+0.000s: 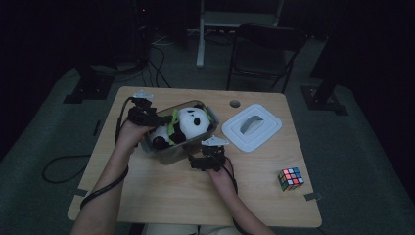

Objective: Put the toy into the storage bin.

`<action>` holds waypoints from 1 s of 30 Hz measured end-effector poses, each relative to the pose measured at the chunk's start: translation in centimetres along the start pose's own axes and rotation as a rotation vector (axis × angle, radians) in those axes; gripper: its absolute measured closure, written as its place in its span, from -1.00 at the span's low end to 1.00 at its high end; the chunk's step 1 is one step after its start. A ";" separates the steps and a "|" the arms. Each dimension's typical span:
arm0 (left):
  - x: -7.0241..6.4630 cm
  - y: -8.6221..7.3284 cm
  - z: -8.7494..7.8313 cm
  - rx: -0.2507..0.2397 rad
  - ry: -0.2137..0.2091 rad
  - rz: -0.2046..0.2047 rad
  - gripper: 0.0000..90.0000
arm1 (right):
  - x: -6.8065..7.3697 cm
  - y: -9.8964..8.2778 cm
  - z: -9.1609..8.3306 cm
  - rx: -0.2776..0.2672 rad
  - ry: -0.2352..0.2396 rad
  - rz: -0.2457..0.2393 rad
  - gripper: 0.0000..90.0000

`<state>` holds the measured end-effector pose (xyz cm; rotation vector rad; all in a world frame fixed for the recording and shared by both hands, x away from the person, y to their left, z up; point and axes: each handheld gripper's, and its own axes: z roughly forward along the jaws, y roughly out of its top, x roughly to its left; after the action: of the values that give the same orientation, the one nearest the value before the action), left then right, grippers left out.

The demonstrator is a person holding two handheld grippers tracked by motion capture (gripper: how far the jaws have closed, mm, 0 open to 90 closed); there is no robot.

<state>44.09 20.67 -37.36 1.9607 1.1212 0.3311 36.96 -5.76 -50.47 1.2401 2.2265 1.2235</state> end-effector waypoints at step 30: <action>13.4 -5.5 5.5 -0.052 0.210 -0.244 -0.80 | -1.0 -0.3 0.4 0.019 0.017 0.012 -0.74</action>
<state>51.56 29.96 -47.19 1.7494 1.4561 0.4370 37.59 -6.40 -51.12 1.2559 2.2511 1.2244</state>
